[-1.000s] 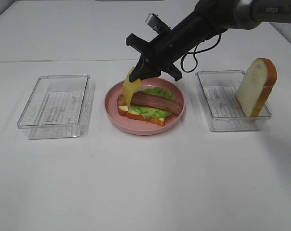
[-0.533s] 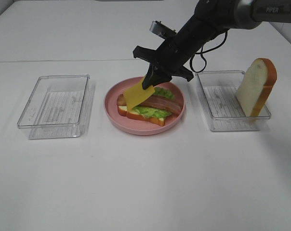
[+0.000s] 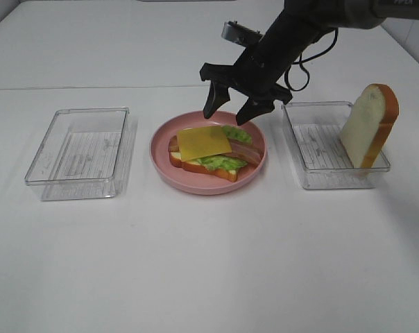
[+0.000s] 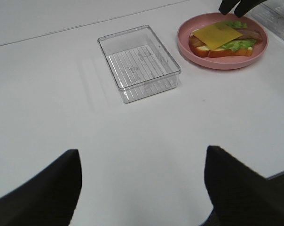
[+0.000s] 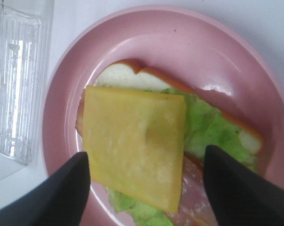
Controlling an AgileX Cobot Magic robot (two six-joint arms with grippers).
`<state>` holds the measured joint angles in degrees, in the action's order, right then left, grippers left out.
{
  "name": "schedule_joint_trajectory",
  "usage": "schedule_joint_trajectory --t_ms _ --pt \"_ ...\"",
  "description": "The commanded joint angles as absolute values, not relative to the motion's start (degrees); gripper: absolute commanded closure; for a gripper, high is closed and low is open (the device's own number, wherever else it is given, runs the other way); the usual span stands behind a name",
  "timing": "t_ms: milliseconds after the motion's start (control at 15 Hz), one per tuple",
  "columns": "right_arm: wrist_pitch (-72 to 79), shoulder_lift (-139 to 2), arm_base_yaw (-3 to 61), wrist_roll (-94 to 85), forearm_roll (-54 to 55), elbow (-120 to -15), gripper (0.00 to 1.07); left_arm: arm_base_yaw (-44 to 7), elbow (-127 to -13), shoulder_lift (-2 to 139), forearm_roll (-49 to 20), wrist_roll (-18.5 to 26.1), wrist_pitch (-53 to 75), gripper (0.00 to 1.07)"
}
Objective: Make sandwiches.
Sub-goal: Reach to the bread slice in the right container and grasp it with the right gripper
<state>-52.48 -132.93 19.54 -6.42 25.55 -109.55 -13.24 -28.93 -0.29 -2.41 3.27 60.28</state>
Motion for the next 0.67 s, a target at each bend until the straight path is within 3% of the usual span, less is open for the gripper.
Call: schedule_joint_trajectory --t_ms 67,667 --pt "-54.37 -128.69 19.31 -4.81 21.49 -109.38 0.41 -13.29 -28.88 -1.60 -2.69 2.92 59.53 0.36" --pt "-64.92 -115.79 19.25 6.82 -11.00 -109.38 0.41 -13.29 -28.88 -1.60 -2.69 2.92 59.53 0.36"
